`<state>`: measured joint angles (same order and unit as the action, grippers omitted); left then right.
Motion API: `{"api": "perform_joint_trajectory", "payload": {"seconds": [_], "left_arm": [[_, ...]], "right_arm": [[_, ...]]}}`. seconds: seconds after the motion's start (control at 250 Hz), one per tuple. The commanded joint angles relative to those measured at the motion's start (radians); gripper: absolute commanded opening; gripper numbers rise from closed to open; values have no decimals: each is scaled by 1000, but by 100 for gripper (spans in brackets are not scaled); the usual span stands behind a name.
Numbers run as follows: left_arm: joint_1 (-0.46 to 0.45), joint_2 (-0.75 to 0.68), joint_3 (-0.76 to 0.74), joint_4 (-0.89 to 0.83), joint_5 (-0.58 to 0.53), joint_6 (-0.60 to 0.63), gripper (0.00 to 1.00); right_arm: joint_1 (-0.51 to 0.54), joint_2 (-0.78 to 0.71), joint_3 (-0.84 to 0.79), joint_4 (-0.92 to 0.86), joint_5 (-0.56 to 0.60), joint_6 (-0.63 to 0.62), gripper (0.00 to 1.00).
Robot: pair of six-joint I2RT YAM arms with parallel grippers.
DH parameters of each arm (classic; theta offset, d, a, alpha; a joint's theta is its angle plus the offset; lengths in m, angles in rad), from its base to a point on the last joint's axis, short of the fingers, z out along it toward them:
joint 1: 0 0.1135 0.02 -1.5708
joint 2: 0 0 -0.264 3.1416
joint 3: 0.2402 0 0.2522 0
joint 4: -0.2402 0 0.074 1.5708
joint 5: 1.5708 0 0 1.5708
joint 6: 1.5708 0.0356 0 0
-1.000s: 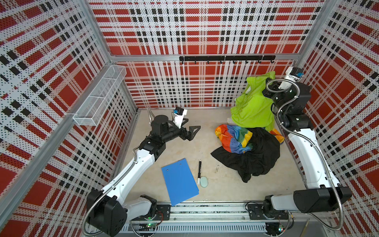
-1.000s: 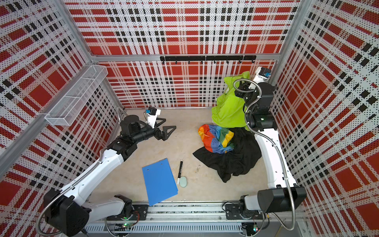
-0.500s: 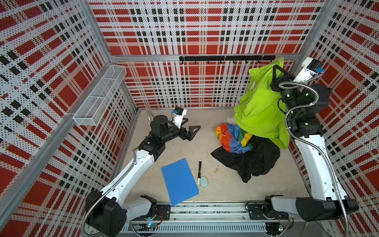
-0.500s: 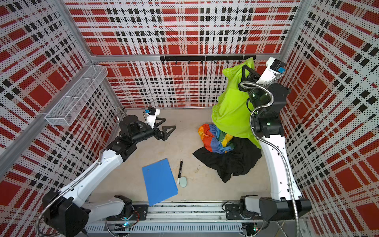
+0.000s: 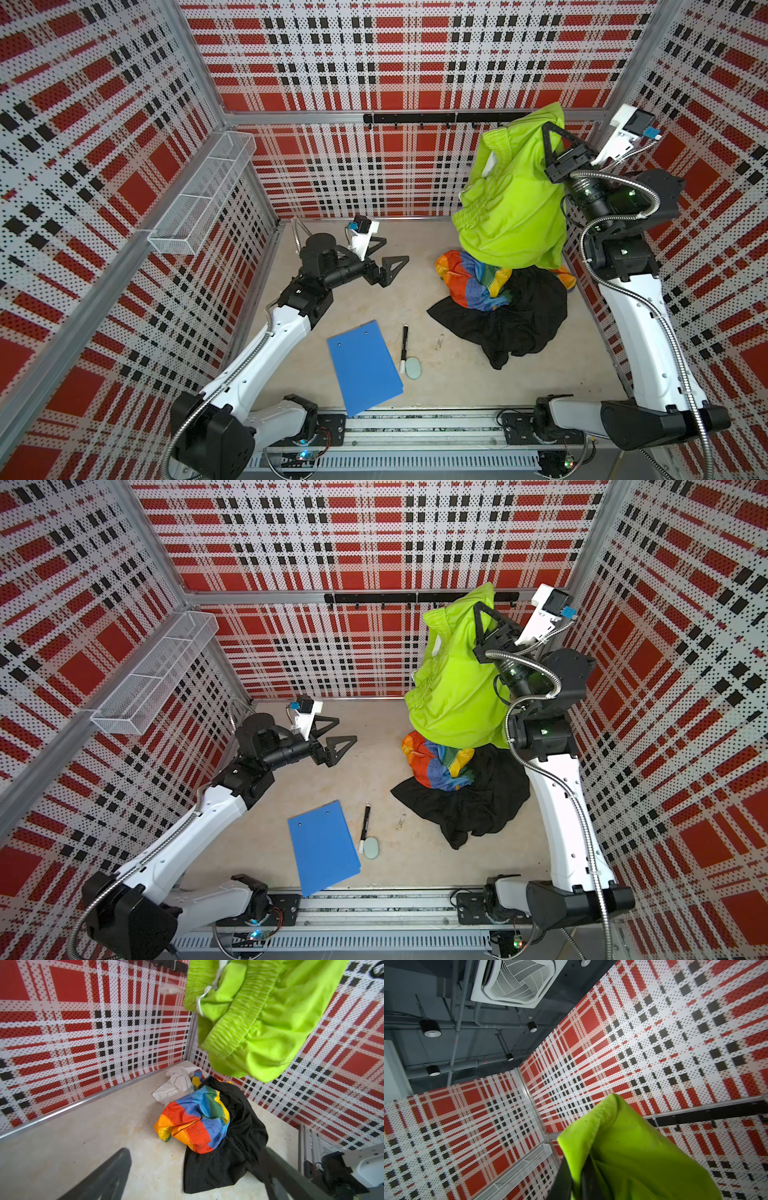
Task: Pick out a specific cloth from the pile
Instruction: 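Grasp the hanging lime-green garment with the left gripper while the right holds it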
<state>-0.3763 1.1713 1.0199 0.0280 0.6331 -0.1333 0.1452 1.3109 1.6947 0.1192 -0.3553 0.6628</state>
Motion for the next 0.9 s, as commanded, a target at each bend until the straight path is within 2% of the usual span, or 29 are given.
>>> {"api": "perform_joint_trajectory", "payload": {"seconds": [0.0, 0.056, 0.16, 0.36, 0.56, 0.648, 0.724, 0.84, 0.896], "left_arm": [[5, -25, -16, 96, 130, -48, 99], [-1, -22, -20, 129, 160, -80, 99], [-42, -11, -17, 148, 143, -110, 99], [-139, -3, -4, 195, 12, -137, 99], [-256, 37, 46, 185, -241, -103, 99], [-287, 77, 80, 155, -335, -93, 96], [-299, 109, 107, 128, -379, -99, 86], [-300, 125, 121, 125, -411, -124, 44], [-300, 118, 126, 125, -432, -132, 33]], "right_arm": [[62, -4, 1, 68, -46, -5, 0], [97, 2, -11, 58, -42, -19, 0], [154, 9, -39, 54, -25, -33, 0], [257, 35, -70, 53, 20, -52, 0], [340, 68, -87, 50, 60, -70, 0], [372, 79, -90, 49, 71, -79, 0], [392, 89, -90, 44, 82, -84, 0], [414, 87, -110, 25, 112, -101, 0], [419, 78, -136, 29, 121, -103, 0]]}}
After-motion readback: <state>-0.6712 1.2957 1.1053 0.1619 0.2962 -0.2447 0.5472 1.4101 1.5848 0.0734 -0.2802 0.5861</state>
